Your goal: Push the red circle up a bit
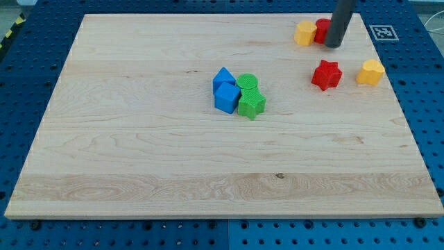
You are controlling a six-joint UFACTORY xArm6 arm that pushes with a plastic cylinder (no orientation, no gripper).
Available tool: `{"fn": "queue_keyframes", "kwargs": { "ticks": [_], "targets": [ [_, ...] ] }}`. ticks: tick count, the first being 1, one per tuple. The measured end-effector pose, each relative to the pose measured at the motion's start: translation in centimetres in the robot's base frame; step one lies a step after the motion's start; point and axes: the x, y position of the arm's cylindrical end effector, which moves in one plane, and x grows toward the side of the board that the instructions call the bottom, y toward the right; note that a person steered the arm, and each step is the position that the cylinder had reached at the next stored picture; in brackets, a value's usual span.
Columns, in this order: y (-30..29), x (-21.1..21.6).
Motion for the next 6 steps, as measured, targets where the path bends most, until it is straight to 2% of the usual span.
{"fn": "queue_keyframes", "kwargs": {
  "ticks": [2,3,4,5,6],
  "targets": [
    [1.8,-2.4],
    [7.1,-1.8],
    [10.3,-4.8],
    [8.3,-8.7],
    [4.8,-8.2]
  ]
}}
